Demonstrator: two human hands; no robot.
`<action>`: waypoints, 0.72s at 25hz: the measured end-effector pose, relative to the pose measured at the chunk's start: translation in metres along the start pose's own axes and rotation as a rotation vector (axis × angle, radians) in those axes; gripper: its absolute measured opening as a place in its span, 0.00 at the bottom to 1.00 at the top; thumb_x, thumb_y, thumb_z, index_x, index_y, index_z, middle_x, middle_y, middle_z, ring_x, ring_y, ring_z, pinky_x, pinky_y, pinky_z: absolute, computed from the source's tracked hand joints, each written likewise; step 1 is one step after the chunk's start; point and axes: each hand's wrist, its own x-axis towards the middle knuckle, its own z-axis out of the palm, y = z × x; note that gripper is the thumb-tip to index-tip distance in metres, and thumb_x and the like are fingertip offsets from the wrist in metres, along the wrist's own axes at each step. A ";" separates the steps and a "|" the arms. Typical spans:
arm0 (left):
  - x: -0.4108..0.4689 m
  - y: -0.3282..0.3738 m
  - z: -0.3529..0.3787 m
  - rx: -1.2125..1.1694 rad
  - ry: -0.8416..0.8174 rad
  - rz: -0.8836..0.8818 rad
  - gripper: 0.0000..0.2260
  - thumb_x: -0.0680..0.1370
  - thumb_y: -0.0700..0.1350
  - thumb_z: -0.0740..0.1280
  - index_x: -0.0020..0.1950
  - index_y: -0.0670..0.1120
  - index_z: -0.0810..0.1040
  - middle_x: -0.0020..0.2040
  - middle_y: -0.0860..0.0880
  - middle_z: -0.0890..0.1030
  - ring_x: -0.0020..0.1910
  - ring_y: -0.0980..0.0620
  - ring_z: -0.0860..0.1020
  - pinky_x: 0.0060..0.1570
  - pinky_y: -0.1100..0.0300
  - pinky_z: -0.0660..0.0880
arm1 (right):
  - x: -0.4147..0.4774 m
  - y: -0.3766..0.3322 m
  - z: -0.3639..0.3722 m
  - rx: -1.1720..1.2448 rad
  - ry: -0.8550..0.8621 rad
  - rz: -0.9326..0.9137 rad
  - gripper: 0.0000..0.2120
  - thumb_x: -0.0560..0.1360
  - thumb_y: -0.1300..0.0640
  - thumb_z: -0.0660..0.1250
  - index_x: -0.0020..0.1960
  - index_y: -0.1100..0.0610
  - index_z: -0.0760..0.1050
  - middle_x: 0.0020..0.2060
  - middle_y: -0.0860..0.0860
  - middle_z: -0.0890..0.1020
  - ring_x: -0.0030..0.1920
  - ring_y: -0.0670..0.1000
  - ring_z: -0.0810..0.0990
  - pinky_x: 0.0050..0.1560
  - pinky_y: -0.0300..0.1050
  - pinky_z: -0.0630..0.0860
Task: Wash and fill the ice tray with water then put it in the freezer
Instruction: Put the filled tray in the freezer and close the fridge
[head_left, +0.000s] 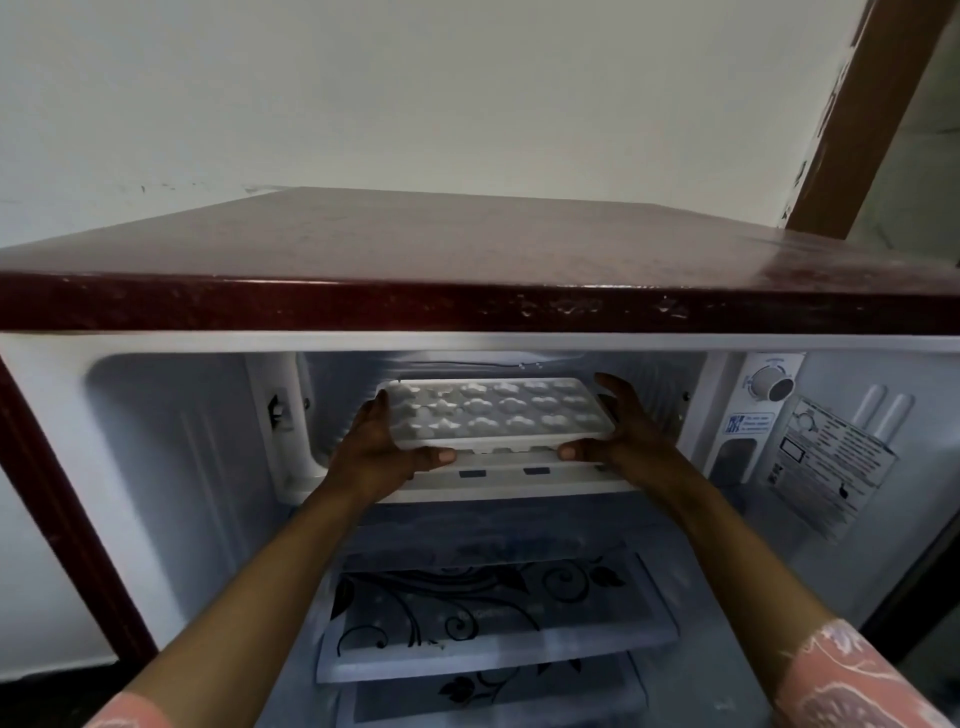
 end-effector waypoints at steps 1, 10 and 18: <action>0.003 -0.003 0.001 0.014 0.008 -0.019 0.67 0.42 0.75 0.70 0.76 0.48 0.57 0.74 0.47 0.63 0.71 0.47 0.64 0.69 0.49 0.65 | 0.002 0.001 0.000 -0.005 0.002 0.004 0.44 0.66 0.61 0.75 0.72 0.47 0.53 0.60 0.43 0.65 0.59 0.47 0.68 0.47 0.39 0.74; 0.003 -0.006 0.004 0.046 0.075 0.015 0.50 0.64 0.60 0.75 0.77 0.47 0.52 0.77 0.46 0.56 0.74 0.47 0.59 0.72 0.55 0.58 | 0.005 0.010 0.002 -0.002 0.027 0.012 0.47 0.67 0.58 0.75 0.75 0.48 0.48 0.74 0.51 0.60 0.72 0.53 0.62 0.71 0.52 0.63; -0.027 0.002 0.004 0.017 0.173 0.088 0.43 0.73 0.61 0.67 0.78 0.46 0.48 0.78 0.48 0.50 0.76 0.50 0.52 0.71 0.61 0.51 | -0.027 0.003 0.022 -0.465 0.264 -0.157 0.37 0.75 0.40 0.62 0.76 0.54 0.51 0.76 0.52 0.54 0.75 0.53 0.55 0.72 0.44 0.49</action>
